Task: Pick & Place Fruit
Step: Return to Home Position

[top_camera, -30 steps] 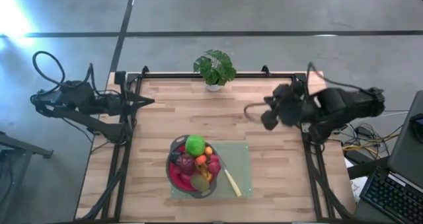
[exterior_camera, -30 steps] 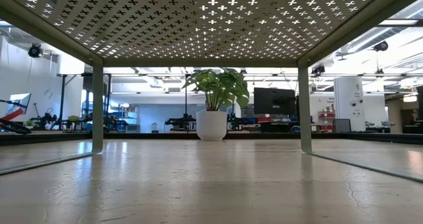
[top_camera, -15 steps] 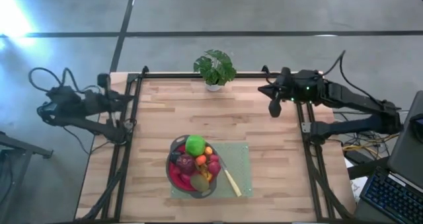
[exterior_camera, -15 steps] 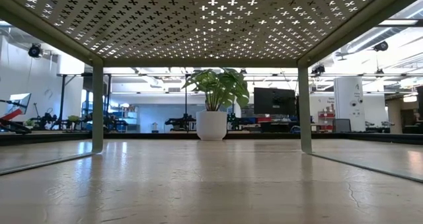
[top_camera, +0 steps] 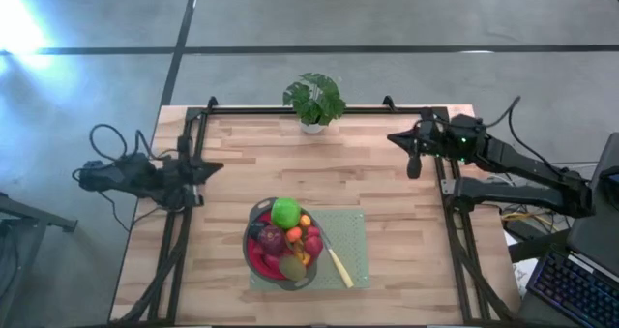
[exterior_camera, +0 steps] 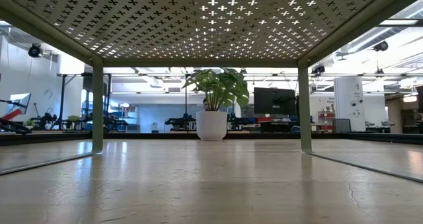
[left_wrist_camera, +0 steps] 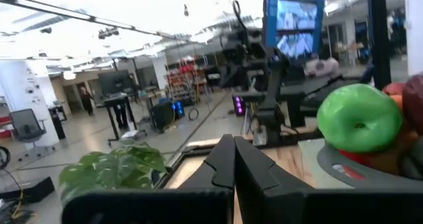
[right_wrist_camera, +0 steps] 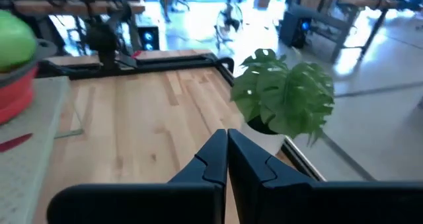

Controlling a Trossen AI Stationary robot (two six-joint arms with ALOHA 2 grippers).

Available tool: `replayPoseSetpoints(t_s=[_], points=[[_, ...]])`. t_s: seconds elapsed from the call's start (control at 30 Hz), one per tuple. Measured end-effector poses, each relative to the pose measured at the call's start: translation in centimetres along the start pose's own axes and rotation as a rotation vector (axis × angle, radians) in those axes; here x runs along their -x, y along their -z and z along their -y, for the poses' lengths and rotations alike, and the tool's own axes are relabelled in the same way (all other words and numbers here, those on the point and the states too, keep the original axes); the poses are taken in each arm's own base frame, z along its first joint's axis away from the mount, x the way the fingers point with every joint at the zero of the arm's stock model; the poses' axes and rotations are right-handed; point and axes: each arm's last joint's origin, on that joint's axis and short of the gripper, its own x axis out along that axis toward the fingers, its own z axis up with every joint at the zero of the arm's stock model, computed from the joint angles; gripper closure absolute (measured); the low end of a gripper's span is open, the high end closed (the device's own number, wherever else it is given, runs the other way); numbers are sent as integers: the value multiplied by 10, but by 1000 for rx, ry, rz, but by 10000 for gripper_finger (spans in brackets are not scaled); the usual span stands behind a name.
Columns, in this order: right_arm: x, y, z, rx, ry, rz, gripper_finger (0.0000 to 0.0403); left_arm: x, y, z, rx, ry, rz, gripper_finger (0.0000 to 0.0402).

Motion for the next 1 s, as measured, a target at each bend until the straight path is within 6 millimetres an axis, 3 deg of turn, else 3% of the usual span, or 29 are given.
replayPoseSetpoints(t_s=[0.13, 0.47, 0.7, 1.0], points=[[6, 17, -4, -9, -76, 49, 394, 3, 11, 2, 22, 8, 33, 401], [4, 56, -4, -106, -10, 200, 394, 2, 21, 3, 41, -37, -47, 401], [6, 94, -13, -187, -69, 306, 395, 2, 32, 7, 81, -9, -129, 401], [11, 114, -36, -127, -99, 345, 394, 2, 32, 7, 99, -11, -137, 389]])
